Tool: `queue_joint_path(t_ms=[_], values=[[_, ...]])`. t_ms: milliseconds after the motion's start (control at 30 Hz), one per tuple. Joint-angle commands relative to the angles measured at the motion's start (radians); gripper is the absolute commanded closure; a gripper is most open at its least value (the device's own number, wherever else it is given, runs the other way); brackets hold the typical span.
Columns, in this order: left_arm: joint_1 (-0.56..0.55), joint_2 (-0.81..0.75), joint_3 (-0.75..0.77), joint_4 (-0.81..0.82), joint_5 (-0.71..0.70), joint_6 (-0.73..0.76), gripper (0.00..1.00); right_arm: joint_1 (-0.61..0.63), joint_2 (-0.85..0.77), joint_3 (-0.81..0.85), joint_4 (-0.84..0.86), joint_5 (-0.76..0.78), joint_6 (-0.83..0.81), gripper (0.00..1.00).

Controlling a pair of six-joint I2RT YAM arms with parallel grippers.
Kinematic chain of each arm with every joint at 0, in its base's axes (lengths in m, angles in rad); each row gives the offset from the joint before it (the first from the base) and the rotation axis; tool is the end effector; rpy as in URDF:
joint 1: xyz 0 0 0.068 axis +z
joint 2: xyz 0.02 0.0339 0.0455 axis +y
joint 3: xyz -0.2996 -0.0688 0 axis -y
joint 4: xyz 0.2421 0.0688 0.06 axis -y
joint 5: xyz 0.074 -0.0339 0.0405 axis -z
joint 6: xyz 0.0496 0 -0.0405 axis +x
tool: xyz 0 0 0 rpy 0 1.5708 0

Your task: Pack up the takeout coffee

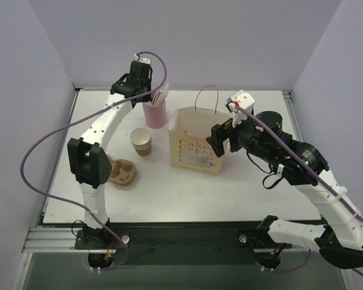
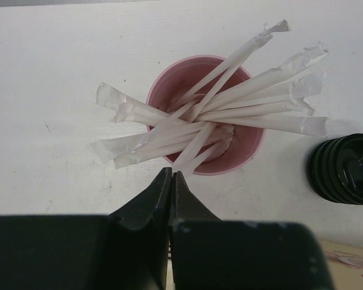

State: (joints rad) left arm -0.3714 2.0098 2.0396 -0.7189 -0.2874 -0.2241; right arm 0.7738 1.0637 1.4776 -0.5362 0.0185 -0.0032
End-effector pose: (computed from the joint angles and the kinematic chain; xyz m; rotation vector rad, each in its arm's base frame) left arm 0.4537 -0.1616 0.3746 0.0122 2.2265 -0.0002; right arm 0.1399 0.1354 0.5126 -0.6402 1.6014 0.5586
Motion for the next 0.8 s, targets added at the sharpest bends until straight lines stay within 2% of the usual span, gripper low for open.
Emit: queue_joint_path(t_ms=[0,267,500,767], values=[[-0.008,-0.037,0.048,0.059,-0.01,0.034,0.98,0.007,-0.01,-0.007,0.012,0.008,0.003,0.15],[-0.037,-0.071,0.091,0.055,-0.032,0.046,1.0,0.007,0.016,0.035,0.01,0.005,0.003,0.16],[-0.043,-0.126,0.159,0.032,-0.053,-0.003,1.0,0.009,0.025,0.067,0.008,-0.011,0.052,0.16],[-0.052,-0.262,0.156,0.029,0.063,-0.099,1.0,0.01,0.01,0.072,0.021,0.092,0.054,0.16]])
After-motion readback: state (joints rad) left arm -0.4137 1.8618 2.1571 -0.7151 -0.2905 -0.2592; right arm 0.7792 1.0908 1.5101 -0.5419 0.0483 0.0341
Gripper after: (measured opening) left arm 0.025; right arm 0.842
